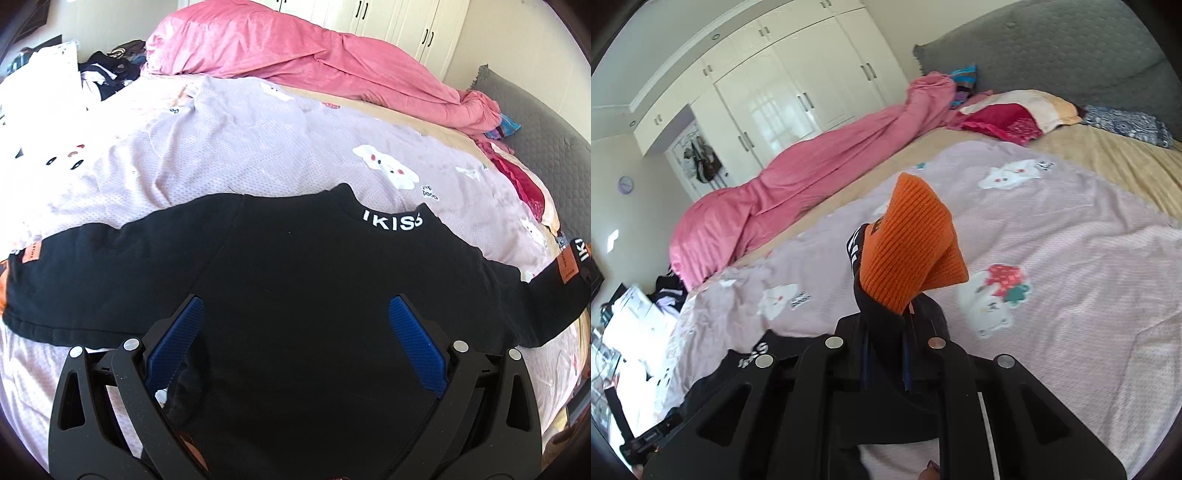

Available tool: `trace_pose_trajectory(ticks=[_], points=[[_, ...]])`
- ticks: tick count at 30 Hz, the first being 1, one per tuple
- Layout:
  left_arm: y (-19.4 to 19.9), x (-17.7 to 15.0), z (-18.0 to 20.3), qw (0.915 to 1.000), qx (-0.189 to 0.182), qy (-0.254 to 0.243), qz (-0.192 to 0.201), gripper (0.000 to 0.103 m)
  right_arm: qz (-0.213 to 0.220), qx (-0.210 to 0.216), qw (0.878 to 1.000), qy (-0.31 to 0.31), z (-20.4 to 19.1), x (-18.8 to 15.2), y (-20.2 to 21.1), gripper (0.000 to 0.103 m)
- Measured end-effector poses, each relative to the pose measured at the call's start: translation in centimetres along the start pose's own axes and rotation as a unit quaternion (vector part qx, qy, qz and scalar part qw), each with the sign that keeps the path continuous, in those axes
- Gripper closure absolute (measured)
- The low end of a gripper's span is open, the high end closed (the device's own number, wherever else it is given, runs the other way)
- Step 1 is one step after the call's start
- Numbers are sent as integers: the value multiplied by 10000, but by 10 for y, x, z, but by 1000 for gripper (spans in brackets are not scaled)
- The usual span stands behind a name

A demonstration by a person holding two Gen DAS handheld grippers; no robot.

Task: Fold small clothes
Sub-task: 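Lift the sleeve with the right tool and lay it across the shirt body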

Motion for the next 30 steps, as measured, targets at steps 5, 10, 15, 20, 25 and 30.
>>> trace_pose_trajectory(ticks=[5,10,15,20,25,30], points=[[5,1,-11,9999,-28,122,59,9,-122,345,9992,187,-50,-18,0,91],[5,2,-21,9997,-31,212,82,9,-260,617,9969,419,-91,-37,-4,91],[6,3,-33,9993,-61,348,132,9,-449,824,9942,528,-125,-58,-10,91],[7,3,-42,9990,-59,417,166,9,-693,976,9901,730,-157,-85,-19,91],[6,3,-49,9982,-182,551,126,9,-932,1063,9857,921,-182,-116,-31,91],[-1,-1,-56,9970,-295,715,45,9,-1138,1029,9821,1095,-200,-148,-48,91]])
Point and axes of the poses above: each gripper's, at about its wrist camera, not at the fingertips, and y roughly against the way its jaws point, z to its right, x to its top, the point moved 4 cm from there along -y, roughly the way its jaws point, and after that the axes turned 11 degrees about -y, right-handed, at the moved point
